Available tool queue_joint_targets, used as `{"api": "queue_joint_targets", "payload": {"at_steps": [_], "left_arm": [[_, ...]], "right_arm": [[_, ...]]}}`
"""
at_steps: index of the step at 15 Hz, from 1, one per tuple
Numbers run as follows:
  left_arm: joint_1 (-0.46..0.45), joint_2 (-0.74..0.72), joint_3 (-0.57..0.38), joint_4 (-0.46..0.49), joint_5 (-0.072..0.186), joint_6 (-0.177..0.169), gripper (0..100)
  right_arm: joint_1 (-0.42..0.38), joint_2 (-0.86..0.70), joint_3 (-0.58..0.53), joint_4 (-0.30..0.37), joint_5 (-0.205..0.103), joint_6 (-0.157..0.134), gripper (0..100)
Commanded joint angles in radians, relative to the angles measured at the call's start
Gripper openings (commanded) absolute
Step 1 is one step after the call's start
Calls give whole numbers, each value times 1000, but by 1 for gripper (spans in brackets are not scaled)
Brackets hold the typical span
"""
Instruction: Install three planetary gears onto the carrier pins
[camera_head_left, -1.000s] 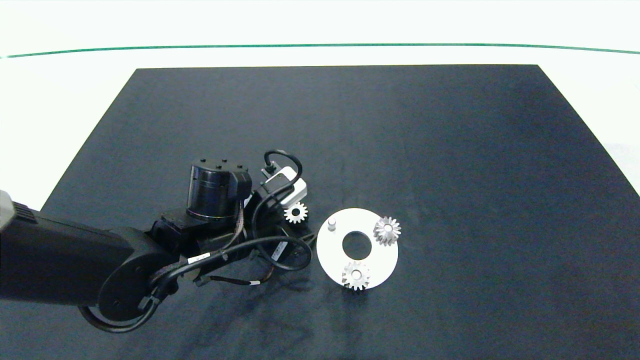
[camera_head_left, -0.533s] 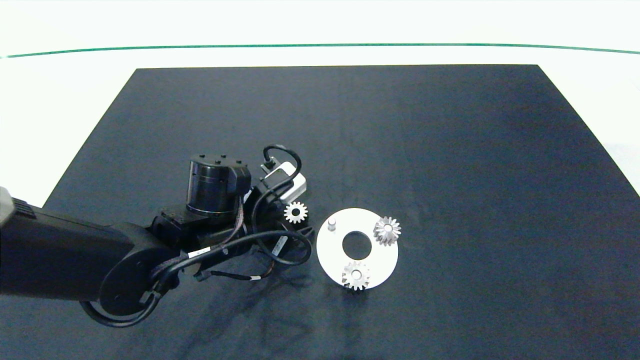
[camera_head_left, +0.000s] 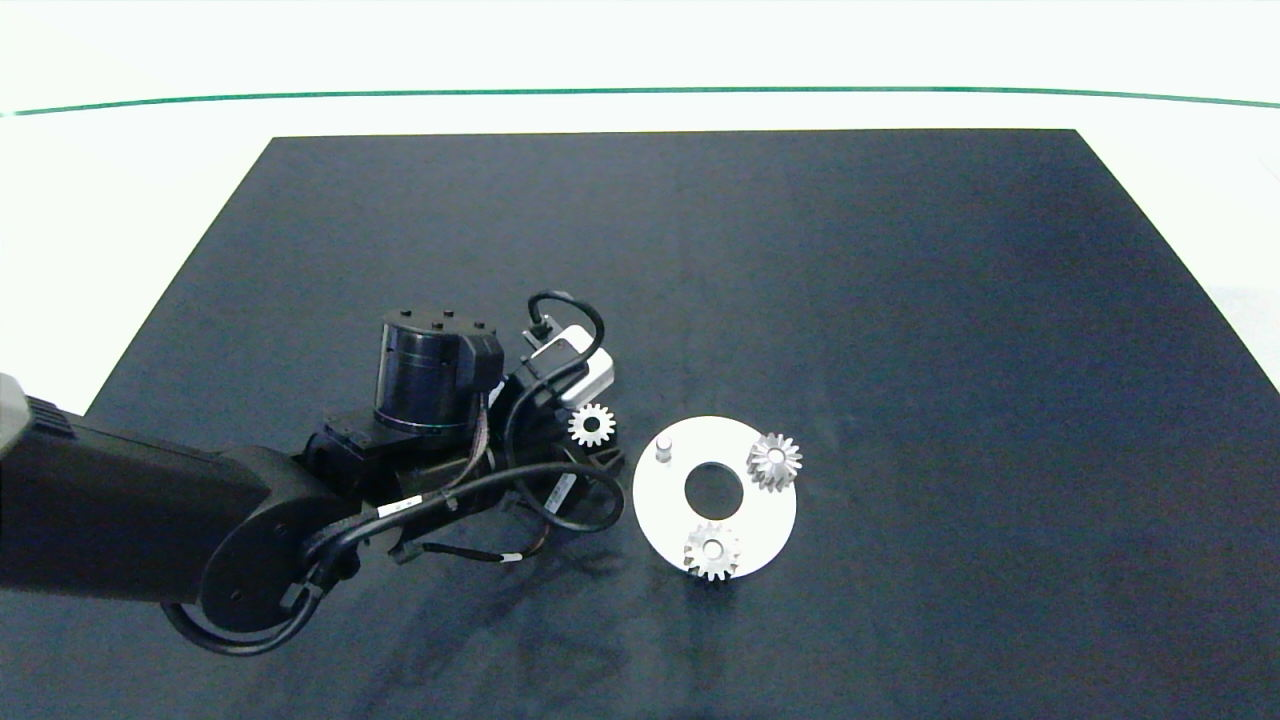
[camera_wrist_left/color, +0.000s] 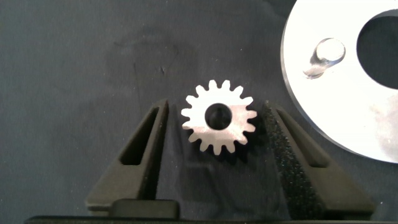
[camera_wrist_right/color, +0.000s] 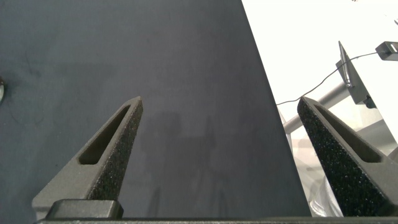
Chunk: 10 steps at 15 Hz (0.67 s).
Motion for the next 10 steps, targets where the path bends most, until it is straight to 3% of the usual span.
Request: {"api": "queue_joint_targets", "payload": {"at_steps": [1, 10], "left_arm": [[1, 2, 4, -3, 1, 3, 54], [1, 25, -3, -5, -2, 3, 36]], "right_arm": [[1, 1, 0, 1, -4, -1, 100], [2, 3, 1, 3, -2, -1, 100]]}}
